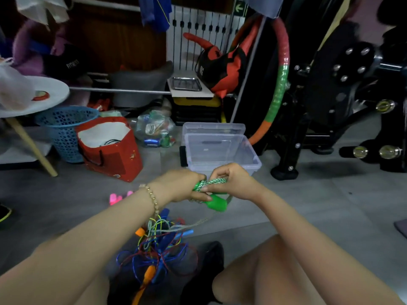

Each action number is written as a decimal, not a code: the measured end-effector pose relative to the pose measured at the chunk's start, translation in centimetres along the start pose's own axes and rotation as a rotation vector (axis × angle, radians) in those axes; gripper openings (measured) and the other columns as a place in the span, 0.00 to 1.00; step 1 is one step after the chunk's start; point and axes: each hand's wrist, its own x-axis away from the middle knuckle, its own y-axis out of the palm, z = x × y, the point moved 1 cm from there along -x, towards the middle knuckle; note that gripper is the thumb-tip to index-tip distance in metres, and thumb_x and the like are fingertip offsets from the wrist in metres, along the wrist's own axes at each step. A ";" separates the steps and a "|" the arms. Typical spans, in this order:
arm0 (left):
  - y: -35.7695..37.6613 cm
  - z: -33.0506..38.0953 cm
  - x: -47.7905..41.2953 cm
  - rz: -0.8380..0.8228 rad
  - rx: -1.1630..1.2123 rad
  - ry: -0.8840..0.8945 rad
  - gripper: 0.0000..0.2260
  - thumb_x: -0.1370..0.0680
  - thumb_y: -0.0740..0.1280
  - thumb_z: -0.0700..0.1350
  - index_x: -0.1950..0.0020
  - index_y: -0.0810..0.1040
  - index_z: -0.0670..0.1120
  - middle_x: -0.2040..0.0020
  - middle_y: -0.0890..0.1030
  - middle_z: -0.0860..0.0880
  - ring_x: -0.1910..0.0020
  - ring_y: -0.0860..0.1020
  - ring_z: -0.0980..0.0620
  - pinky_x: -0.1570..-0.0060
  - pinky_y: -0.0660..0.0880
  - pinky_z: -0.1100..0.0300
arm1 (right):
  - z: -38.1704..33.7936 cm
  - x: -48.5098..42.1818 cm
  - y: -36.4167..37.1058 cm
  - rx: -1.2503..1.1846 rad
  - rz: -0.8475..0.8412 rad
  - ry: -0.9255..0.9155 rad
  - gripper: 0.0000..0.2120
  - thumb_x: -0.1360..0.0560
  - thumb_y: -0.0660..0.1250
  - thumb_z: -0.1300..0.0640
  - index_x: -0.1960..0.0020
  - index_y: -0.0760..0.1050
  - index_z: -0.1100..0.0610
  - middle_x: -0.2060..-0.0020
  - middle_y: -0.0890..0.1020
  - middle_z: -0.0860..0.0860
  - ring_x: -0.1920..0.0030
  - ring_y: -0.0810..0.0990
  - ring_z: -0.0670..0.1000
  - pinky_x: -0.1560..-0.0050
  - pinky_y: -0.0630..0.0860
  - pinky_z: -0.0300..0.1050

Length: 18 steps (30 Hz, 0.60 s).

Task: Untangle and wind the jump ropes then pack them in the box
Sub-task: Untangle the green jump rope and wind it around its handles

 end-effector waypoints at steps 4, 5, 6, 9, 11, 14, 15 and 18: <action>-0.9 0.9 -0.3 -0.028 -0.080 0.094 0.25 0.24 0.60 0.65 0.34 0.71 0.51 0.50 0.79 0.47 0.52 0.76 0.48 0.60 0.65 0.59 | 0.4 0.8 -1.5 -0.121 0.113 0.042 0.09 0.30 0.74 0.56 0.63 0.80 0.62 0.71 0.81 0.51 0.66 0.76 0.43 0.61 0.72 0.37; -1.0 1.2 -0.3 -0.044 -0.060 0.126 0.24 0.24 0.59 0.64 0.34 0.71 0.51 0.49 0.79 0.47 0.54 0.75 0.49 0.61 0.65 0.59 | 0.4 1.0 -1.7 -0.120 0.131 0.048 0.11 0.28 0.72 0.54 0.61 0.82 0.63 0.72 0.79 0.51 0.68 0.75 0.43 0.62 0.71 0.36; -0.9 1.3 -0.3 -0.073 0.040 0.159 0.20 0.24 0.59 0.64 0.39 0.72 0.52 0.51 0.80 0.47 0.56 0.75 0.50 0.62 0.65 0.59 | 0.4 1.2 -1.8 -0.136 0.140 0.074 0.14 0.27 0.69 0.51 0.58 0.83 0.63 0.74 0.78 0.50 0.69 0.74 0.42 0.63 0.69 0.33; -0.7 1.1 -0.3 -0.117 0.628 0.233 0.10 0.22 0.62 0.56 0.54 0.74 0.51 0.64 0.77 0.52 0.69 0.76 0.58 0.67 0.71 0.65 | 0.8 2.1 -2.2 -0.357 0.126 0.275 0.29 0.26 0.56 0.37 0.51 0.83 0.59 0.60 0.85 0.51 0.58 0.82 0.45 0.56 0.73 0.33; -0.1 1.1 -0.3 -0.136 0.864 0.179 0.09 0.20 0.61 0.52 0.55 0.72 0.48 0.69 0.72 0.54 0.75 0.74 0.61 0.70 0.73 0.64 | 1.1 2.7 -2.2 -0.612 0.094 0.352 0.36 0.24 0.46 0.34 0.45 0.81 0.59 0.52 0.85 0.53 0.54 0.83 0.47 0.59 0.75 0.33; 1.3 1.9 -0.7 -0.100 1.095 0.114 0.12 0.22 0.59 0.55 0.57 0.70 0.47 0.71 0.73 0.52 0.77 0.73 0.58 0.76 0.70 0.65 | 1.6 3.2 -1.2 -0.820 0.089 0.301 0.39 0.25 0.39 0.31 0.44 0.80 0.54 0.52 0.83 0.50 0.57 0.81 0.46 0.57 0.74 0.38; 1.7 2.1 -1.0 -0.061 1.172 0.069 0.14 0.23 0.59 0.57 0.56 0.70 0.46 0.72 0.74 0.51 0.78 0.72 0.56 0.77 0.69 0.65 | 1.8 3.3 -0.7 -0.828 0.101 0.278 0.39 0.26 0.38 0.30 0.47 0.81 0.51 0.56 0.80 0.49 0.63 0.76 0.45 0.60 0.69 0.40; 2.9 2.5 -2.4 0.082 1.350 -0.103 0.21 0.27 0.61 0.61 0.47 0.69 0.45 0.74 0.76 0.50 0.79 0.70 0.53 0.77 0.67 0.65 | 2.9 3.7 0.7 -0.774 0.116 0.290 0.39 0.26 0.35 0.30 0.53 0.79 0.50 0.66 0.70 0.49 0.69 0.63 0.46 0.65 0.60 0.41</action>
